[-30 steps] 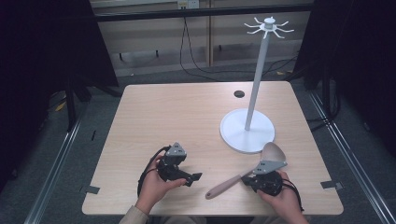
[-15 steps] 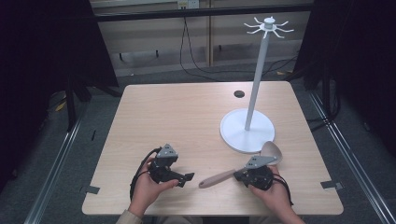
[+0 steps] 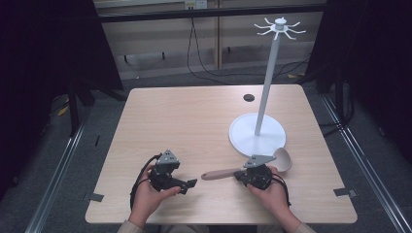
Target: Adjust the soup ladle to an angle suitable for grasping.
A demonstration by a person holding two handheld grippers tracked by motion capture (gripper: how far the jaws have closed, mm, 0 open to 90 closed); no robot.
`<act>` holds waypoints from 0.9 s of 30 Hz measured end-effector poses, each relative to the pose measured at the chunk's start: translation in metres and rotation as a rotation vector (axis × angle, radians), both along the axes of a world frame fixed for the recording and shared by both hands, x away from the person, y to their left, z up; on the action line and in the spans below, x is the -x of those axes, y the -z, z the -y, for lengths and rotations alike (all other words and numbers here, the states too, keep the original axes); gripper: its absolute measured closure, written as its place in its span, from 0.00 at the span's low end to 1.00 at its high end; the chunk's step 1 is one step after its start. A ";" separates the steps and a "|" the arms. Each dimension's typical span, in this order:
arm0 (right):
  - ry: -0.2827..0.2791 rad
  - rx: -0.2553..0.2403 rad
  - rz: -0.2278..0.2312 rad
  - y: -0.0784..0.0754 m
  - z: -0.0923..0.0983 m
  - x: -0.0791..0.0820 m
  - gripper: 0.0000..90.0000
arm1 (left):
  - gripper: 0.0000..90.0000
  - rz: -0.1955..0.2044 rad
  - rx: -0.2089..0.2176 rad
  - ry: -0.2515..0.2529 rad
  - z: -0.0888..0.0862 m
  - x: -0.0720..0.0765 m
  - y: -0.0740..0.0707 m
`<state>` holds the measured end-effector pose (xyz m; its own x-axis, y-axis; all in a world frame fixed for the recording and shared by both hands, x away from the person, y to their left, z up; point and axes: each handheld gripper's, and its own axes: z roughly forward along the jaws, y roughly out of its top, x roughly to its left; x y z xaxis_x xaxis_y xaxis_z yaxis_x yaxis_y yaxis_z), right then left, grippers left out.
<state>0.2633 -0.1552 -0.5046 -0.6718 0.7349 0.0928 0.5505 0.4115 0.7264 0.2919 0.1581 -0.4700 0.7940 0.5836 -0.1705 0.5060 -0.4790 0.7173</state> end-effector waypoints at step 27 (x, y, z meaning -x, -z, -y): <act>0.114 -0.031 -0.007 0.003 -0.013 -0.035 1.00 | 0.07 -0.010 -0.006 0.006 0.002 -0.001 0.004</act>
